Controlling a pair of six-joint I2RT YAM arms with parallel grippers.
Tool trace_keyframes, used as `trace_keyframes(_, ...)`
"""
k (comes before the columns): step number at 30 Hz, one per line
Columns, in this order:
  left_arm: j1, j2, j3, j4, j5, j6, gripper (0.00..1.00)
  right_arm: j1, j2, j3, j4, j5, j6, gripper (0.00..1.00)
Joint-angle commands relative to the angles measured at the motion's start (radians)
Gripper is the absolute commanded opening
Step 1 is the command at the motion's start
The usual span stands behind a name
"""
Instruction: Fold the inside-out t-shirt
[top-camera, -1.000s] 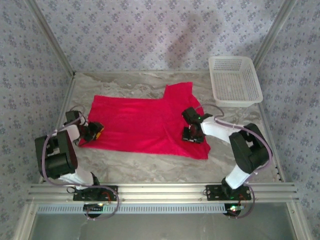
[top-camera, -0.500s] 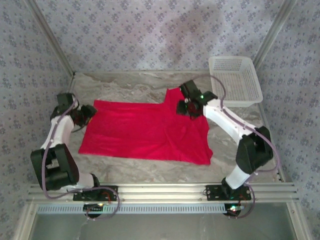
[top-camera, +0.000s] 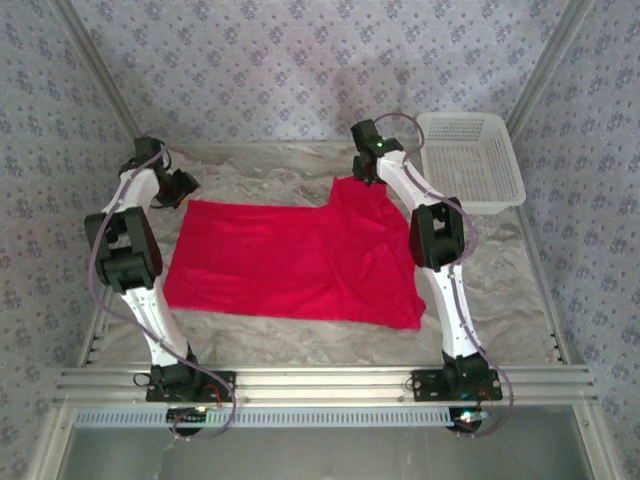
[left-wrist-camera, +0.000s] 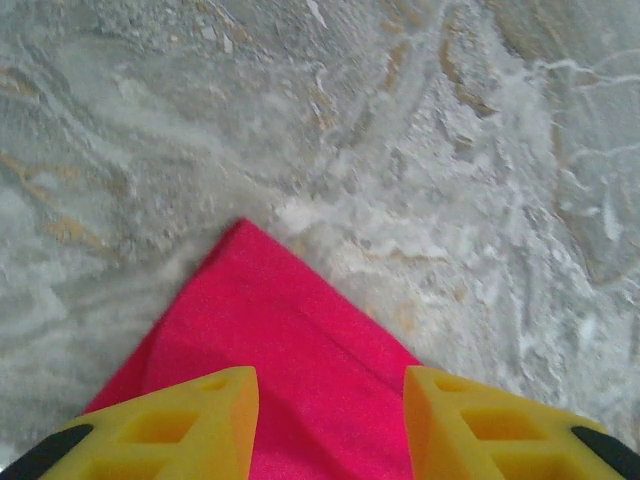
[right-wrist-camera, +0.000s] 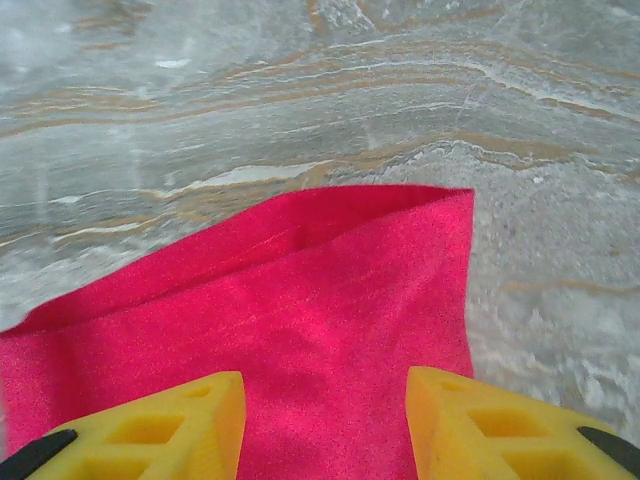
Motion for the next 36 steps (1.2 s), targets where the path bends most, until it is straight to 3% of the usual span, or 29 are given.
trace_keyframes(1,-0.001,0.052,0.086,-0.084,-0.027,0.039,0.43,-0.027,0.035,0.085,-0.056,0.019,-0.028,0.49)
trace_keyframes(7,-0.011,0.163,0.182,-0.084,-0.006,0.028,0.43,-0.075,0.044,0.049,-0.006,-0.023,-0.014,0.58)
trace_keyframes(15,-0.021,0.282,0.252,-0.145,-0.023,0.028,0.41,-0.114,0.123,0.079,0.059,-0.138,0.012,0.61)
trace_keyframes(19,-0.021,0.309,0.271,-0.153,-0.026,0.028,0.32,-0.131,0.181,0.128,0.096,-0.189,0.041,0.62)
trace_keyframes(22,-0.021,0.323,0.275,-0.165,-0.025,0.031,0.17,-0.145,0.214,0.162,0.115,-0.225,0.073,0.6)
trace_keyframes(25,-0.021,0.326,0.314,-0.179,-0.026,0.034,0.01,-0.159,0.221,0.167,0.14,-0.265,0.098,0.46)
trace_keyframes(31,-0.021,0.291,0.335,-0.196,-0.015,0.031,0.0,-0.163,0.186,0.193,0.146,-0.333,0.102,0.04)
trace_keyframes(32,-0.021,0.278,0.338,-0.198,-0.011,0.028,0.0,-0.164,0.171,0.193,0.15,-0.339,0.102,0.0)
trace_keyframes(36,-0.02,0.225,0.341,-0.195,0.01,0.013,0.0,-0.164,0.104,0.191,0.152,-0.35,0.094,0.0)
